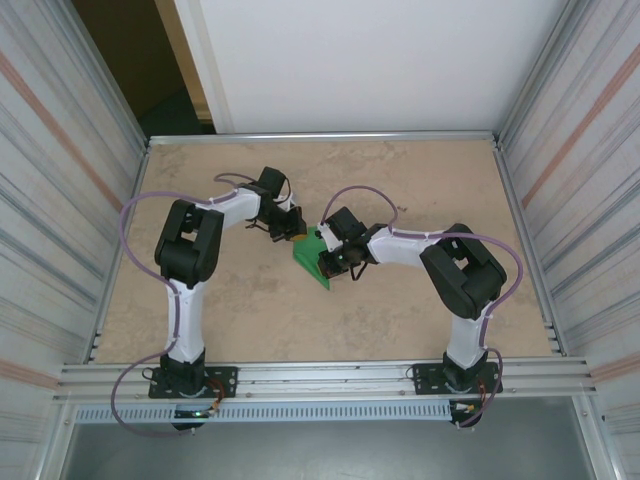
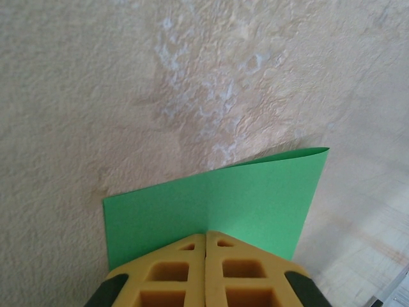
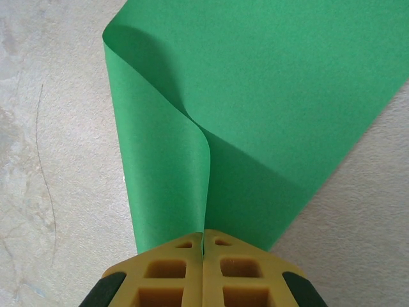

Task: Fold a paper plane with a square sheet of paper (pick it up from the middle)
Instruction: Third fold the triangle at the center of the table.

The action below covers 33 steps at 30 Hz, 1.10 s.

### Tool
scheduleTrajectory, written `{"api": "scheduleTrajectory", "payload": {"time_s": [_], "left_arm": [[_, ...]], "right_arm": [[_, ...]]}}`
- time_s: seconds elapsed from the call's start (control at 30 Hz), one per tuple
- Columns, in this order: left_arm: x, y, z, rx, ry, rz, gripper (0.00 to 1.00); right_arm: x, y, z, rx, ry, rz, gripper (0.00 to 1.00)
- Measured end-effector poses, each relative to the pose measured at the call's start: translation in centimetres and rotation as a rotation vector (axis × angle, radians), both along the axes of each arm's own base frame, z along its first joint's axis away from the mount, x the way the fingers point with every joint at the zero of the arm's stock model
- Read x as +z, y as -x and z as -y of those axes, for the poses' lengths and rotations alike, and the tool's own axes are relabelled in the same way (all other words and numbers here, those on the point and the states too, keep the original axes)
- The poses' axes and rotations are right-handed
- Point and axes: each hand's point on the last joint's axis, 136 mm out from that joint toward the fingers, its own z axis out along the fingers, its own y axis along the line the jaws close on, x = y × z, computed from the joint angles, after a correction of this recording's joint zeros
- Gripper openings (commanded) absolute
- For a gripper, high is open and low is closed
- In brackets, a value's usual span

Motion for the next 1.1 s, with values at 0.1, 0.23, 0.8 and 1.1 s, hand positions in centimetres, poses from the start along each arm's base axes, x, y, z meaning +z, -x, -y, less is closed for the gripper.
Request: {"api": "scheduleTrajectory", "payload": {"time_s": [0.1,0.23,0.8,1.1], "left_arm": [[0.00,-0.05,0.01,-0.002,-0.001,0.000,0.06],[-0.04,-0.02,0.04,-0.005,-0.004,-0.003,0.06],[-0.05,-0.03,0.04,-0.008,-0.006,-0.005,0.06],[-0.07,-0.02,0.03,-0.008,-0.007,-0.007,0.06]], "right_arm": [[0.15,-0.14,-0.06,-0.001,0.000,0.004,0.00],[0.19,-0.16,-0.05,-0.002,0.002,0.004,0.00],[0.09,-0.34,-0.05,-0.005,0.013,0.001,0.00],[0.01,-0.54,0.17,-0.012,0.017,0.002,0.00]]}}
